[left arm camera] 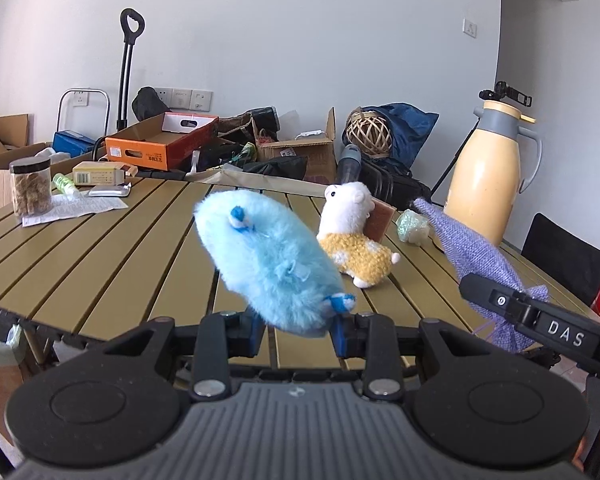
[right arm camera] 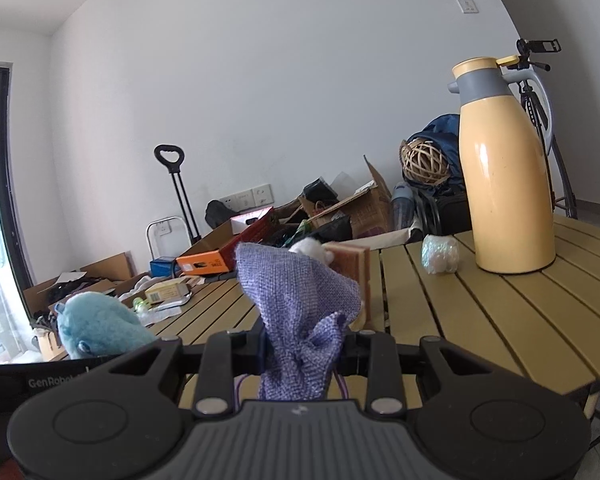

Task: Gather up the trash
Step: 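Carry the blue plush and purple knit bag with both tools down over the black bin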

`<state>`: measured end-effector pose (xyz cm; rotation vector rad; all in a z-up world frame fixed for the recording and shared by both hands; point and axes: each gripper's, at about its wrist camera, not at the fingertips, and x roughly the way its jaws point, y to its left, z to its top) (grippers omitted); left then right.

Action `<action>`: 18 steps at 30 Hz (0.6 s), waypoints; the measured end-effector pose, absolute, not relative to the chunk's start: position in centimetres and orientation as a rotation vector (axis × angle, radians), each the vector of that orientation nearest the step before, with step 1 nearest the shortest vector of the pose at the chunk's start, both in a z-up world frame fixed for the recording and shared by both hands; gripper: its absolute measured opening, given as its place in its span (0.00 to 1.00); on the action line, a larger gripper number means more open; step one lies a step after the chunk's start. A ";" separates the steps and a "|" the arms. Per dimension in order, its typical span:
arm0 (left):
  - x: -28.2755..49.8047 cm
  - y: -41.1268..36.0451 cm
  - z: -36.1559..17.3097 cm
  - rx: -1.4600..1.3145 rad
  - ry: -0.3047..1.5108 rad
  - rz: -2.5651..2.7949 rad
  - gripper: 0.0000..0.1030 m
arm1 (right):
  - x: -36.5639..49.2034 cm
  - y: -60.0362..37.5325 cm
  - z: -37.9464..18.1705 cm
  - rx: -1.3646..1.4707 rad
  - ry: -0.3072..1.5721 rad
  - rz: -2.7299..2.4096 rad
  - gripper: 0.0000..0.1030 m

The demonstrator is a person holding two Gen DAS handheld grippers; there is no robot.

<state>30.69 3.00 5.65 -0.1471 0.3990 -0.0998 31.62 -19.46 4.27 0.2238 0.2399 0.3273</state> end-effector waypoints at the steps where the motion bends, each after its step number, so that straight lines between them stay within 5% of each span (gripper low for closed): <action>1: 30.2 3.0 5.5 -0.150 0.400 -0.100 0.32 | 31.2 -19.4 4.1 0.221 0.245 0.331 0.28; 18: 24.2 2.1 1.0 -0.095 0.527 -0.094 0.32 | 24.5 -18.8 0.0 0.165 0.406 0.372 0.28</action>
